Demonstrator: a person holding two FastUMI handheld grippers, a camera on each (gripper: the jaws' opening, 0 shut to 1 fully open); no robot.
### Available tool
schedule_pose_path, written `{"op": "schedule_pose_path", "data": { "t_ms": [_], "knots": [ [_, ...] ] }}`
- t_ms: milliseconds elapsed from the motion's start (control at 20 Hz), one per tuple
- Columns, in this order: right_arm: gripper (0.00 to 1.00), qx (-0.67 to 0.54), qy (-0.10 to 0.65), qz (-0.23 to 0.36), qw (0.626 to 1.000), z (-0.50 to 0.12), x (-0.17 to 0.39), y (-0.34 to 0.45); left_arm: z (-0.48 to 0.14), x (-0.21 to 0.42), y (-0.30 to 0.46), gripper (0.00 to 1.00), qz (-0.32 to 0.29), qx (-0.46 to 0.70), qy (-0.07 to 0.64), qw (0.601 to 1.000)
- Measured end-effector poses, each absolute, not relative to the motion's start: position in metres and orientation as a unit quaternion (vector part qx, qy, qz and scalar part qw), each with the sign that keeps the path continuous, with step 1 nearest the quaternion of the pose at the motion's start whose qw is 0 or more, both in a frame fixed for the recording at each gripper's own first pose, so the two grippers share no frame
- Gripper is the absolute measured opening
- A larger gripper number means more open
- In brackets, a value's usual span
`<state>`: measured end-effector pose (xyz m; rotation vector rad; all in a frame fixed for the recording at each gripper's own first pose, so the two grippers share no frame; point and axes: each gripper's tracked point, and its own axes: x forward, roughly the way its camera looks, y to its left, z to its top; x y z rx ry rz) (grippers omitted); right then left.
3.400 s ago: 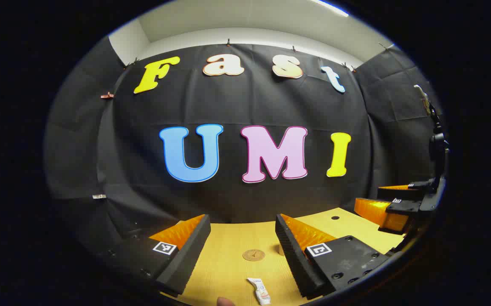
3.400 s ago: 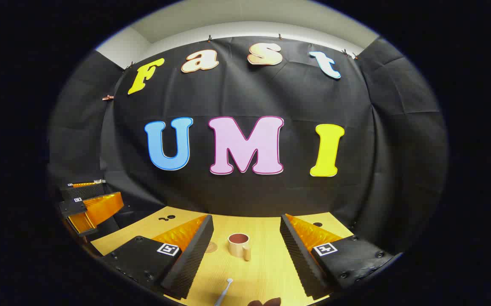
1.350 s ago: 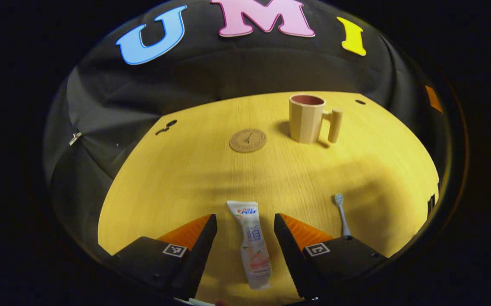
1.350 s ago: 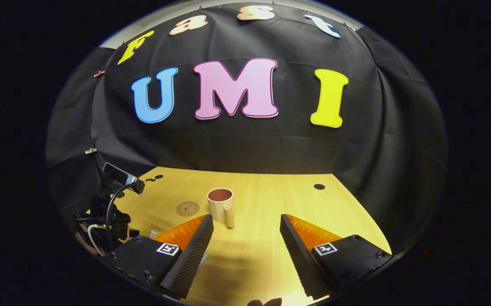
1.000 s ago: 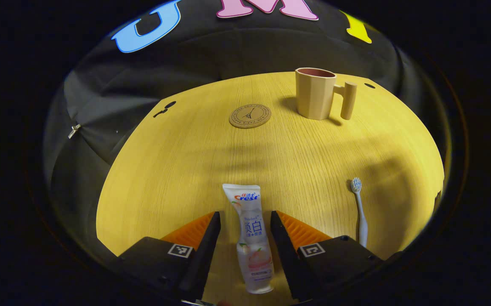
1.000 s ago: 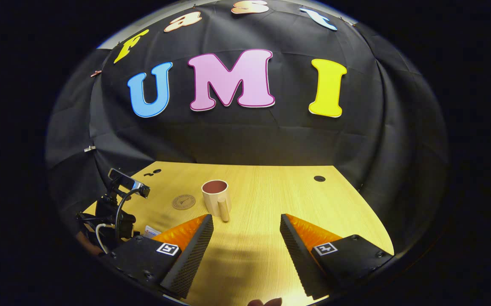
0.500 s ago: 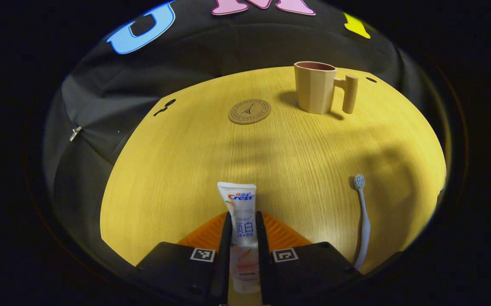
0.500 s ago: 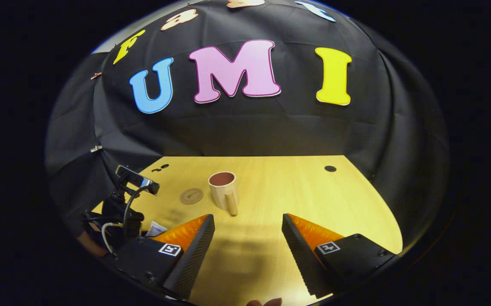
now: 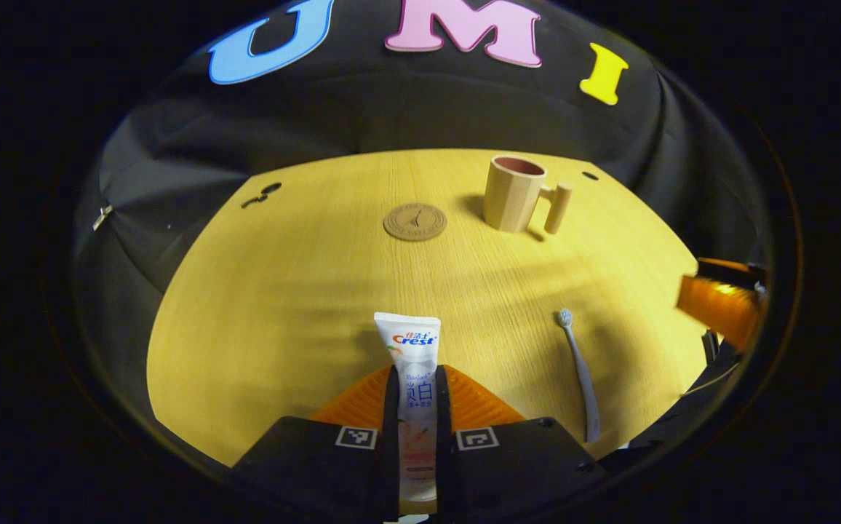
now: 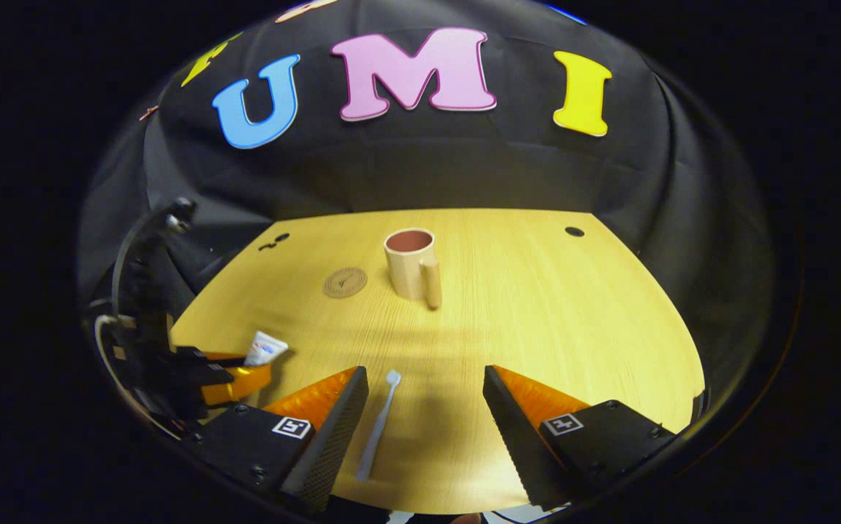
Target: Put the toothbrush and toothpaste on the desktop into the cup, then pick up the cup and place it on the coaster on the desktop.
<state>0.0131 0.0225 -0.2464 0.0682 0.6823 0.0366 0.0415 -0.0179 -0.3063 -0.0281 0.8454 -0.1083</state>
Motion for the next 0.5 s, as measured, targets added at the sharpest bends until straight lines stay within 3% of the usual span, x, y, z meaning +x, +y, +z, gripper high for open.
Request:
{"op": "schedule_pose_path", "data": {
  "t_ms": [100, 400, 500],
  "knots": [
    [0.98, 0.022, 0.358, 0.013, 0.933, -0.263, 0.011, 0.033, -0.287, 0.036, -0.007, 0.21, -0.066, -0.022, 0.389, 0.919],
    [0.92, 0.007, 0.419, 0.005, 0.908, -0.302, 0.010, 0.065, -0.255, 0.019, 0.022, 0.29, -0.082, -0.066, 0.357, 0.928],
    [0.86, 0.007, 0.441, 0.000, 0.898, -0.316, 0.009, 0.067, -0.254, 0.015, 0.030, 0.25, -0.084, -0.073, 0.354, 0.928]
  ]
}}
